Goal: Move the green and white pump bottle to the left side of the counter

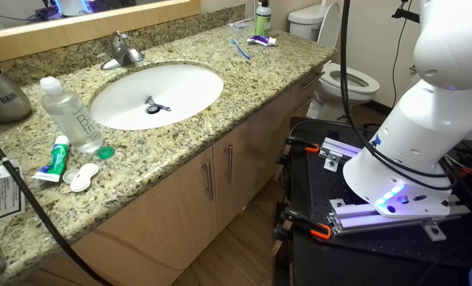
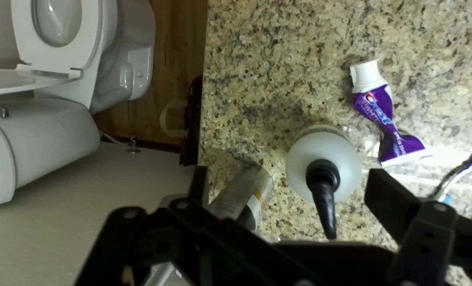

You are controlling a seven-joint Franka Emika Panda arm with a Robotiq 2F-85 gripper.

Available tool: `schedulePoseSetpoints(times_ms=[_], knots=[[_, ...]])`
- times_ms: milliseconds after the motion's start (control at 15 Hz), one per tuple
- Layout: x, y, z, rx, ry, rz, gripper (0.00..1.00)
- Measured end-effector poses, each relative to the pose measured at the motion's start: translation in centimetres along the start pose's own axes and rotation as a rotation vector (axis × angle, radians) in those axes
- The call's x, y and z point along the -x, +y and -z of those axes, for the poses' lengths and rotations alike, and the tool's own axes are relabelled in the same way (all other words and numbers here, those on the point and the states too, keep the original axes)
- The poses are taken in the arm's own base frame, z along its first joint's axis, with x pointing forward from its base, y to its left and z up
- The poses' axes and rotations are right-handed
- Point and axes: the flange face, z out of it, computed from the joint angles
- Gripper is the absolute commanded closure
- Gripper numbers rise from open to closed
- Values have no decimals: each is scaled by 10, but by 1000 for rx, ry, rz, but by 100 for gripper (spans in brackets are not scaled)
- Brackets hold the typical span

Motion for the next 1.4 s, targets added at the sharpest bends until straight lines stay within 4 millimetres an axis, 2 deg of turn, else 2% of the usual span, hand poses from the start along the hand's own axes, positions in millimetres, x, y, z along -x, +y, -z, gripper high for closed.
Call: schedulePoseSetpoints(times_ms=[200,333,867,1133,1400], knots=[[6,13,-38,0,-65,-14,0],[6,15,-49,-3,-76,-15,0],[1,6,-43,-16,-68,28,0],[-17,-26,-32,-20,-75,52,0],[-25,-36,-40,-34,-71,-25,0]])
